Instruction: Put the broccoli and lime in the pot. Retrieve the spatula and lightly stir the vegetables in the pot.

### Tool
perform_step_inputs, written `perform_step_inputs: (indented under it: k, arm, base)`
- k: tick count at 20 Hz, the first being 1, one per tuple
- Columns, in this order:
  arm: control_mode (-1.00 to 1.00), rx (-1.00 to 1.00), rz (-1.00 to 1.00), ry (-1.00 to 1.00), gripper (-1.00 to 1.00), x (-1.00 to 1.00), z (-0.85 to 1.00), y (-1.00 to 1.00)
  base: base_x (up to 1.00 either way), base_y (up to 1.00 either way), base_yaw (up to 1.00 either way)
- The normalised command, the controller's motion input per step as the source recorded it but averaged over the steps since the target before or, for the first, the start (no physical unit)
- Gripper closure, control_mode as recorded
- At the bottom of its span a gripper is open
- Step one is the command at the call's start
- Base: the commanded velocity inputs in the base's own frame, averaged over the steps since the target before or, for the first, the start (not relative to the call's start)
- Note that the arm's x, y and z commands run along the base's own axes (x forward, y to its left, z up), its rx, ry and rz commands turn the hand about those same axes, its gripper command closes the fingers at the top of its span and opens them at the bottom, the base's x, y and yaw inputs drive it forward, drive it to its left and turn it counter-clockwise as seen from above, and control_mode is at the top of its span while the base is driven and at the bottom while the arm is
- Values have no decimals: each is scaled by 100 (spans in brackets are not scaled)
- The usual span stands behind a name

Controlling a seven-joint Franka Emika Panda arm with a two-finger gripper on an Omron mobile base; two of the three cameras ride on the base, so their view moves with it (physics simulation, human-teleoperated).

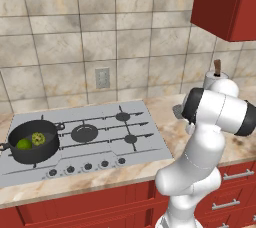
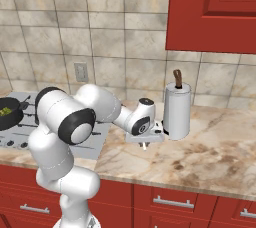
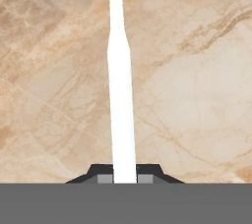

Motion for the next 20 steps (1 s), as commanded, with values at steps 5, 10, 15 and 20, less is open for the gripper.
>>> perform_step_inputs:
  k: [5,10,15,20]
  arm:
    - [-100,-8,1,0,100,-13,42,23]
    - [-100,-1,4,-9,100,-37,100,6]
    - [-100,6,0,-14,100,-74,100,1]
    - [-100,2,5,-8,100,-71,99,8]
  base:
    - [0,0,0]
    - [0,0,0]
    - [0,0,0]
    - [0,0,0]
